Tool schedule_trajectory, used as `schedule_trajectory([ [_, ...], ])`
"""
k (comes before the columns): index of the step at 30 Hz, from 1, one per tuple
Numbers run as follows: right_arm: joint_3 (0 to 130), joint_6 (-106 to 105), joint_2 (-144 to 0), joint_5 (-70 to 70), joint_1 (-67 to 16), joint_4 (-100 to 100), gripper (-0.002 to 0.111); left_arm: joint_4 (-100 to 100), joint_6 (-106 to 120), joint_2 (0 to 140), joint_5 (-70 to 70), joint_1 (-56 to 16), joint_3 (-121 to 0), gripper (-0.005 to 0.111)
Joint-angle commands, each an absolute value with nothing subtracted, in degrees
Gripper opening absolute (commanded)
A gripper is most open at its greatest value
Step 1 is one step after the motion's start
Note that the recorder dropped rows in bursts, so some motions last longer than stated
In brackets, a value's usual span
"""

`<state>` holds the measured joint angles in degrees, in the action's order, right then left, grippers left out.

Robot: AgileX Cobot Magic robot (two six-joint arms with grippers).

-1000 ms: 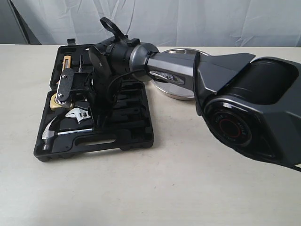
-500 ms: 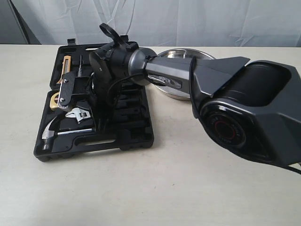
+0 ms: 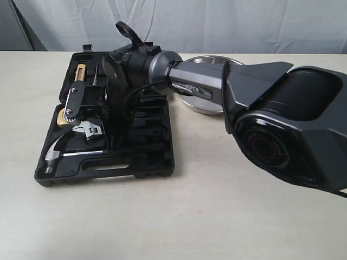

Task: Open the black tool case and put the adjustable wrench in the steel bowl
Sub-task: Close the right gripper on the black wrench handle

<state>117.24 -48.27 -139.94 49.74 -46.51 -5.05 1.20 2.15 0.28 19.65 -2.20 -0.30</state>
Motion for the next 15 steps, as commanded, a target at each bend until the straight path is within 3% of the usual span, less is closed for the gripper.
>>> schedule_trajectory([
  [1, 117.43, -47.78, -138.01, 49.14, -46.43, -5.49, -0.001, 1.19, 2.03, 0.00, 19.10, -2.45, 0.00, 0.000],
  [15, 117.43, -47.55, -136.94, 47.26, -46.43, -6.57, -0.001, 1.19, 2.03, 0.00, 19.10, -2.45, 0.00, 0.000],
])
